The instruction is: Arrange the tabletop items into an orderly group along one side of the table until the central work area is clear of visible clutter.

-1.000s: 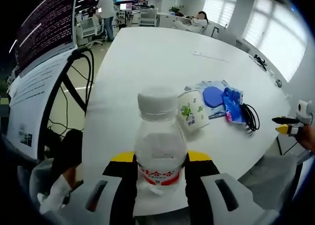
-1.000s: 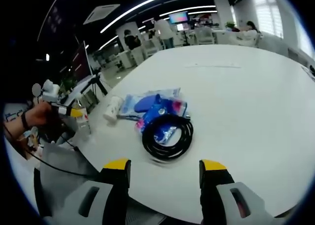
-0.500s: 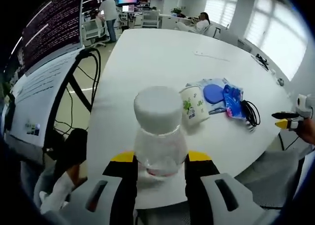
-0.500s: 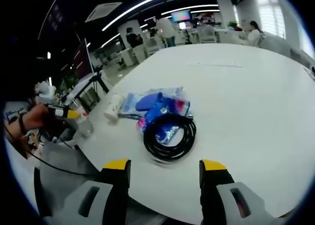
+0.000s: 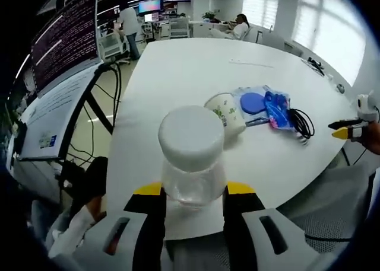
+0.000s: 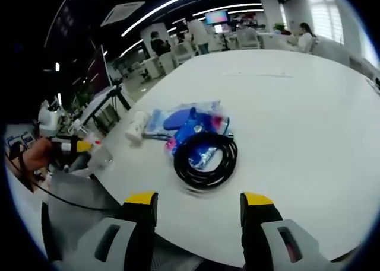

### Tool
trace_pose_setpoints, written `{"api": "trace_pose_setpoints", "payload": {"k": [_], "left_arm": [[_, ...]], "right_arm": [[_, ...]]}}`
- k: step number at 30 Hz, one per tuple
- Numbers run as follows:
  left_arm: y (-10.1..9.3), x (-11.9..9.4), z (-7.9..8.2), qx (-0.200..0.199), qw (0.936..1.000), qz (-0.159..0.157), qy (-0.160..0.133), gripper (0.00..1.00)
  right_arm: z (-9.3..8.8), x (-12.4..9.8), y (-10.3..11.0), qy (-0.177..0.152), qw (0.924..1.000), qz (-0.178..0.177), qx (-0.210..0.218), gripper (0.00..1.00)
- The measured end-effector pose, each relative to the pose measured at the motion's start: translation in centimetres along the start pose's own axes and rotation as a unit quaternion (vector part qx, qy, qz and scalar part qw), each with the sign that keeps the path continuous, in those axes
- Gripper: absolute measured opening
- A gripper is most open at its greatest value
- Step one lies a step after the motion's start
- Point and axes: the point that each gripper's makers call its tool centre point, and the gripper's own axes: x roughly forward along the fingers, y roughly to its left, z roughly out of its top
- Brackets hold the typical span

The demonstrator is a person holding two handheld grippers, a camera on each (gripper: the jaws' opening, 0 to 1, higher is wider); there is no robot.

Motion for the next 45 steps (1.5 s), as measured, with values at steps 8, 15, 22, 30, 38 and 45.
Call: {"api": "trace_pose_setpoints", "payload": {"k": [8,15,22,30,38,45], "left_arm": [[-0.5,-0.3,-0.1,0.006,0.9997,0.016,-0.018,0.36],[-0.5,0.0,-0.1,-0.022,0.9985,0.023,-0.046,0.36],[-0.5,0.2,0.3,-0.052,0.9953,0.02,-0.08,0.37],[-0.5,1.0,1.0,-0.054,0.9937,0.009,-0.098,0.38],[-0.9,1.5,1.5,-0.062,0.9921,-0.006,-0.109,0.41],[-0.6,1.9,2.2,-0.065,0.9924,-0.014,-0.103,0.39]], "right_arm": [[-0.2,0.3,0.5,0.006,1.0,0.003,-0.003,0.57],[-0.2,0.4,0.8,0.011,0.9999,0.008,-0.007,0.57],[0.0,0.3,0.2,0.011,0.9999,0.005,-0.007,0.57],[-0.4,0.1,-0.2,0.017,0.9998,0.002,-0.007,0.57],[-0.3,0.0,-0.4,0.019,0.9998,0.0,-0.008,0.57],[0.2,-0.1,-0.9,0.017,0.9998,-0.003,-0.01,0.57]]}}
